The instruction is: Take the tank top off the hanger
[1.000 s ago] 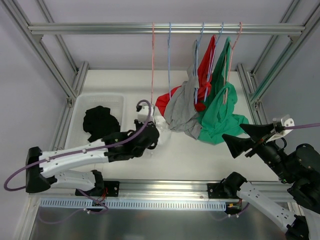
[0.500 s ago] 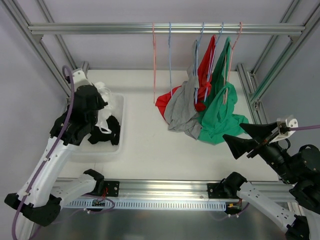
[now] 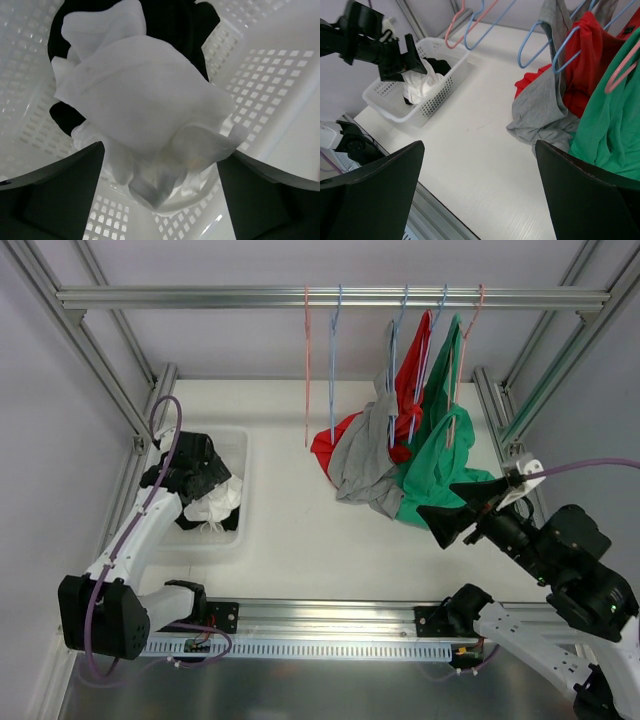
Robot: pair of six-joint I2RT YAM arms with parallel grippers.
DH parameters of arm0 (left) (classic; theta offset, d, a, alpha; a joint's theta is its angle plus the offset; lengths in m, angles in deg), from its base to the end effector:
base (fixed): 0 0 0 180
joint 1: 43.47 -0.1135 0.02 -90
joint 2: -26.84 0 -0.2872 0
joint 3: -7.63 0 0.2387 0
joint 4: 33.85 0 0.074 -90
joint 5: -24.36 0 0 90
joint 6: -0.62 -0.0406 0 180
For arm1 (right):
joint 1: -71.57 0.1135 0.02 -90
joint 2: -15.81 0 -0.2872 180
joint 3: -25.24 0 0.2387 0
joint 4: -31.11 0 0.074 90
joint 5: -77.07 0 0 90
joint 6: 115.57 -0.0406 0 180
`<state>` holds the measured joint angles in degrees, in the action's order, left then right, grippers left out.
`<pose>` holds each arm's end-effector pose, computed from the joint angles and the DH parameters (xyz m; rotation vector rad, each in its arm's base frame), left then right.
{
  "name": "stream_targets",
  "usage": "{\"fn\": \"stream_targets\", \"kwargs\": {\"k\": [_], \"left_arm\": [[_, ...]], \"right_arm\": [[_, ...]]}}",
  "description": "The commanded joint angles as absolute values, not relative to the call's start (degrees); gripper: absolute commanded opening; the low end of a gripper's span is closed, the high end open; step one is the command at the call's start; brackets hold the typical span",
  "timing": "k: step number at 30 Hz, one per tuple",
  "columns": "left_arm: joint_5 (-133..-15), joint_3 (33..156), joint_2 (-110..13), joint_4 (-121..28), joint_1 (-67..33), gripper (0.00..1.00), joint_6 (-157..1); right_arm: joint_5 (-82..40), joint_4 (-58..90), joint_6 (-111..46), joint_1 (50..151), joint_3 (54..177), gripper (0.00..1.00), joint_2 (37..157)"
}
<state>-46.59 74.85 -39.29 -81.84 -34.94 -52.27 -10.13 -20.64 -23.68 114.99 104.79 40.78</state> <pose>0.2188 -0.0194 0.2986 -0.7239 2.2173 0.0035 0.0104 0.0071 0.4349 -0.5587 1.4415 0.5404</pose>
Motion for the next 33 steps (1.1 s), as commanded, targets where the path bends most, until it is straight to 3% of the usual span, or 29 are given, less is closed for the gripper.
{"fn": "stream_targets", "kwargs": {"k": [1, 6, 10, 16, 21, 27, 33], "left_arm": [[-48.2, 73.7, -33.3, -80.3, -35.2, 0.99, -47.9], [-59.1, 81.3, -24.1, -81.9, -35.1, 0.99, -58.2], [-69.3, 89.9, -23.2, -90.2, -35.0, 0.99, -67.1], [-63.6, 86.2, -7.9, -95.4, -35.0, 0.99, -78.9], [-58.3, 82.4, 5.2, -95.3, -34.5, 0.99, -78.4], [-61.9, 80.1, 11.1, -95.3, -34.5, 0.99, -78.1], [-64.9, 77.0, 10.9, -95.3, -34.5, 0.99, -77.3]], "right_arm": [[-7.2, -17.9, -24.2, 115.0, 103.4, 1.00, 43.6], [10.2, -21.8, -22.7, 115.0, 102.9, 0.99, 47.4], [16.1, -24.9, -21.4, 115.0, 103.3, 0.99, 49.6], [20.8, -30.6, -20.4, 115.0, 103.4, 1.00, 45.1], [26.7, -37.8, -19.8, 115.0, 102.3, 1.00, 37.9], [25.0, -41.6, -18.7, 115.0, 99.0, 0.99, 30.8], [28.4, -41.0, -18.2, 115.1, 96.6, 0.99, 30.8]]}}
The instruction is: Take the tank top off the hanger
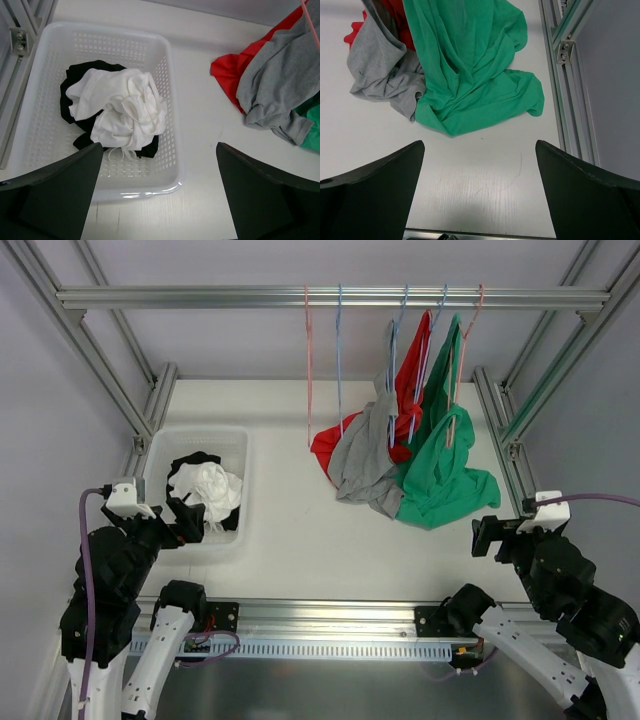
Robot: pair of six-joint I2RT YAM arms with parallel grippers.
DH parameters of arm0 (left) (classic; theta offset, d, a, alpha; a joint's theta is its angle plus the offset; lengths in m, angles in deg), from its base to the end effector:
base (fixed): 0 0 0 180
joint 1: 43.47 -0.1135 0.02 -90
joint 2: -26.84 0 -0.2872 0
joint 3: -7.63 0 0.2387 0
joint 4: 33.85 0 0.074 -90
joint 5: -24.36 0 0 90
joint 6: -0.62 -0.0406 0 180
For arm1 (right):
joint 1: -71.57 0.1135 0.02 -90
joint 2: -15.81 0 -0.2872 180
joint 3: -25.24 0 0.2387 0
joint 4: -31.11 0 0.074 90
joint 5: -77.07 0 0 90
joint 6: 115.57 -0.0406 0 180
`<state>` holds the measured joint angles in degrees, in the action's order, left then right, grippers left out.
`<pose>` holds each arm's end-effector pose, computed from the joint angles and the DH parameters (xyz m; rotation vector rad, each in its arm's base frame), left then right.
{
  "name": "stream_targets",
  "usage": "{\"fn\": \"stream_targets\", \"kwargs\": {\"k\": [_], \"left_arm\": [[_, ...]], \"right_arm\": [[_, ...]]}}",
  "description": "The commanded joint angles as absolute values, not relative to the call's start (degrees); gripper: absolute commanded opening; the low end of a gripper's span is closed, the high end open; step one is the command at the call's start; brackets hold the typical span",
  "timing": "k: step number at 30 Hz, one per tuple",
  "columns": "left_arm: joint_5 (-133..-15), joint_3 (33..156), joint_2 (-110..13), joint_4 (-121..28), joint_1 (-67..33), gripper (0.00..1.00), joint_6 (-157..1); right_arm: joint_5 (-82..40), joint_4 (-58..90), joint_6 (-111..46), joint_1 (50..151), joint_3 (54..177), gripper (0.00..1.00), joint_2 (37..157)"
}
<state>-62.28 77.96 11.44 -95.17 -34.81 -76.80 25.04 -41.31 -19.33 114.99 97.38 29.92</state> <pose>-0.0055 0.0032 0.3724 -0.1019 1.6842 -0.2294 -0.0042 -0.0384 0.3597 -0.3039 1.7437 -0.1347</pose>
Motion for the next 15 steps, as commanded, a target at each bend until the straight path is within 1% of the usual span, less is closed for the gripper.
{"fn": "stream_targets", "kwargs": {"k": [1, 5, 15], "left_arm": [[-65.0, 76.9, 10.8, -95.3, -34.4, 0.99, -76.9], [-65.0, 76.7, 10.1, -95.1, -34.4, 0.98, -76.5], [-65.6, 76.5, 9.4, -94.7, -34.4, 0.99, -76.5]], "right_arm": [[28.6, -40.8, -18.4, 115.0, 96.5, 1.00, 31.3], [28.5, -39.7, -19.1, 115.0, 96.1, 1.00, 35.0], [28.1, -38.0, -19.9, 115.0, 96.5, 0.99, 37.7]]}}
